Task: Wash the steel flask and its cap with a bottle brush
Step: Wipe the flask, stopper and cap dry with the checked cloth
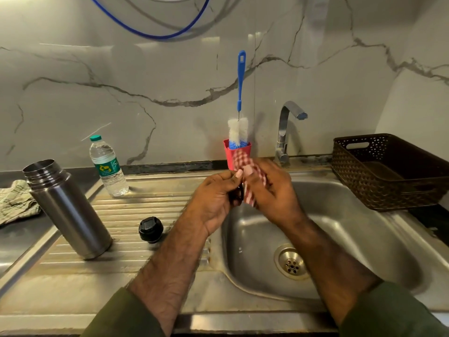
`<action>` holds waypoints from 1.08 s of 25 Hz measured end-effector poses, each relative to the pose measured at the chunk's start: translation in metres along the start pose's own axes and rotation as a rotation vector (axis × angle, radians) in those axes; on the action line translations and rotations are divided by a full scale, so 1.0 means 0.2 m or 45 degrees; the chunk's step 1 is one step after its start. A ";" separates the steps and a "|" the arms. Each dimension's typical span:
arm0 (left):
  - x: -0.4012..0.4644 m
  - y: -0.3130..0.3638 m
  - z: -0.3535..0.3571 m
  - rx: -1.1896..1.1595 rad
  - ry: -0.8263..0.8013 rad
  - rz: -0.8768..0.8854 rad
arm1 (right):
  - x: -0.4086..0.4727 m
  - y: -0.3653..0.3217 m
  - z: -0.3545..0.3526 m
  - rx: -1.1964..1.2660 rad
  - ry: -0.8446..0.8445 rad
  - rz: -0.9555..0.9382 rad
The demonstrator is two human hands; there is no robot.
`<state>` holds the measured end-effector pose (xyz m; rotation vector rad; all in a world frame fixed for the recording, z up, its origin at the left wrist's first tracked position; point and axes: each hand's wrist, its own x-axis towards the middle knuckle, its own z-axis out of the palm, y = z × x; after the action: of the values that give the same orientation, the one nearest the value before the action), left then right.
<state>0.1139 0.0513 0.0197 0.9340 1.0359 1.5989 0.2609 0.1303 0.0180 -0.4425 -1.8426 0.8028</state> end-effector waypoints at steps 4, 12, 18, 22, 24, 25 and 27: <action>-0.02 0.00 0.01 0.314 -0.123 0.423 | 0.02 -0.02 0.04 0.052 -0.012 -0.114; -0.01 -0.04 -0.02 1.611 -0.195 0.717 | 0.04 0.07 -0.10 0.870 -0.256 1.152; 0.00 0.00 0.08 0.506 0.140 0.266 | -0.03 0.04 0.05 0.030 0.285 0.189; 0.00 -0.01 0.07 0.631 0.090 0.419 | -0.02 0.07 0.07 -0.260 0.277 -0.107; 0.00 -0.03 0.05 0.878 0.043 0.652 | 0.03 0.04 0.07 0.182 0.233 0.262; 0.00 -0.05 0.04 1.006 0.015 0.755 | 0.06 0.04 0.05 0.474 0.135 0.511; 0.00 -0.08 0.04 1.200 -0.027 0.943 | 0.07 0.09 -0.04 0.937 -0.097 1.003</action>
<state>0.1276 0.0548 0.0070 2.1535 1.5781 1.6265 0.2606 0.1540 0.0176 -0.6541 -1.2681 1.9536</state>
